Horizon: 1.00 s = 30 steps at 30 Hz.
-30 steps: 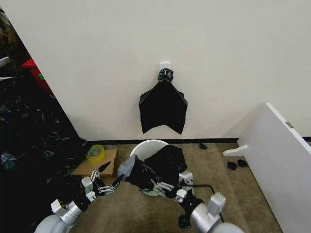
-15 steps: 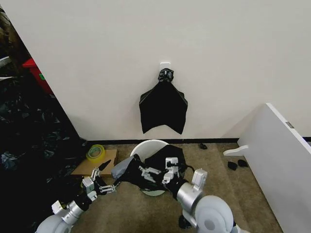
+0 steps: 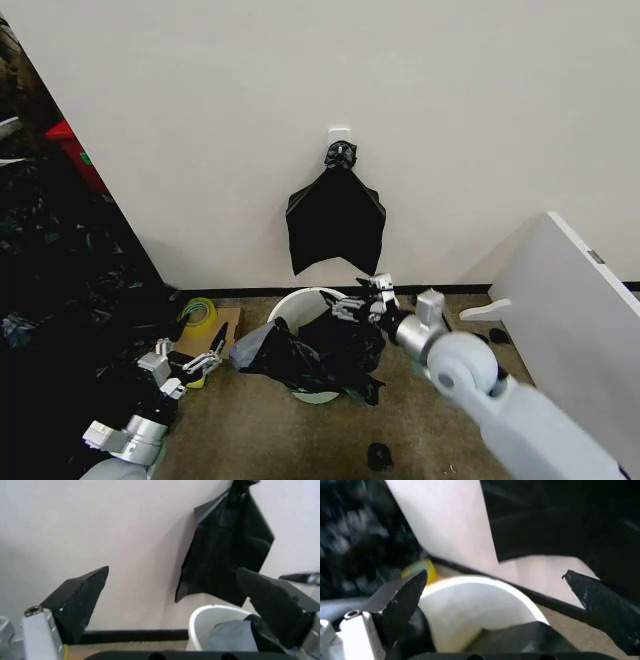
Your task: Place the garbage bag over the trash bin.
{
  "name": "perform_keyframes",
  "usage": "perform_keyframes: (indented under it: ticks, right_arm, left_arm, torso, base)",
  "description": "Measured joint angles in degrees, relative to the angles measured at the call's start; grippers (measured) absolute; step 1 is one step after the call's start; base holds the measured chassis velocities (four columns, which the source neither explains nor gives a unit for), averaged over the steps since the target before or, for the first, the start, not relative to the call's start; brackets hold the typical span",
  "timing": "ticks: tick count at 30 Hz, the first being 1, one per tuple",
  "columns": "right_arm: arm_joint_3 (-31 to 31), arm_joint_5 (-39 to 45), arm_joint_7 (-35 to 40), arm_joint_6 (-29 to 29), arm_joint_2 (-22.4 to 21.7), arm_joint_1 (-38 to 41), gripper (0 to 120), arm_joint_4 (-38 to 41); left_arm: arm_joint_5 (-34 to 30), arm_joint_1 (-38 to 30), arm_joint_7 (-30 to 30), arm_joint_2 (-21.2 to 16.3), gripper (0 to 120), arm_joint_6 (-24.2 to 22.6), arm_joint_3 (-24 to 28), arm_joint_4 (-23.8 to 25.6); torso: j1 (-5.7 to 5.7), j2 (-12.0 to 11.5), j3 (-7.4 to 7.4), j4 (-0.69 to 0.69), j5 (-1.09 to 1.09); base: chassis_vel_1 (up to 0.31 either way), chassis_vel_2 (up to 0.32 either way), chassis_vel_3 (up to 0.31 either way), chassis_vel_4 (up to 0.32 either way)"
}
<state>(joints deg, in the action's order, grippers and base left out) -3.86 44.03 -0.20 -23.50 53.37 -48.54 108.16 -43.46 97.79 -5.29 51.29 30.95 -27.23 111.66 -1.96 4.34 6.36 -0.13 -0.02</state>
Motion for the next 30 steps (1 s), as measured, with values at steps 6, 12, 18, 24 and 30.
perform_keyframes:
  ticks: [6, 12, 18, 24, 30]
  right_arm:
    - [-7.9, -4.1, -4.7, -1.2, 0.7, 9.0, 100, -8.3]
    - [-17.1, -5.1, -9.4, -4.6, 2.7, 20.0, 100, -18.5]
    - [-21.3, -6.5, -13.6, -5.5, 4.3, 26.2, 97, -25.9]
    - [-23.4, -9.2, -15.9, -5.4, 6.2, 28.2, 80, -31.2]
    - [-23.9, -9.9, -17.6, -5.9, 7.8, 29.0, 57, -33.9]
  left_arm:
    - [3.9, 2.0, 3.2, 0.7, 100, -2.3, -0.5, 2.3]
    - [7.8, 3.7, 8.9, 2.0, 100, -6.8, 0.1, 5.5]
    - [8.1, 4.5, 9.1, 3.2, 100, -7.0, 0.9, 6.3]
    - [8.1, 4.9, 9.1, 4.0, 100, -7.1, 1.7, 6.5]
    - [8.1, 5.3, 9.1, 4.6, 100, -7.3, 2.0, 6.8]
  torso:
    - [0.00, 0.0, 0.00, -0.03, 0.00]
    - [0.00, 0.0, 0.00, 0.00, 0.00]
    - [0.00, 0.0, 0.00, -0.01, -0.02]
    - [0.00, 0.0, 0.00, -0.01, -0.01]
    - [0.00, 0.0, -0.01, -0.01, -0.01]
  base:
    - [0.000, 0.000, 0.000, 0.000]
    - [0.000, 0.000, 0.000, 0.000]
    - [0.000, 0.000, 0.000, 0.000]
    - [0.000, 0.000, 0.000, 0.000]
    - [0.000, 0.000, 0.000, 0.000]
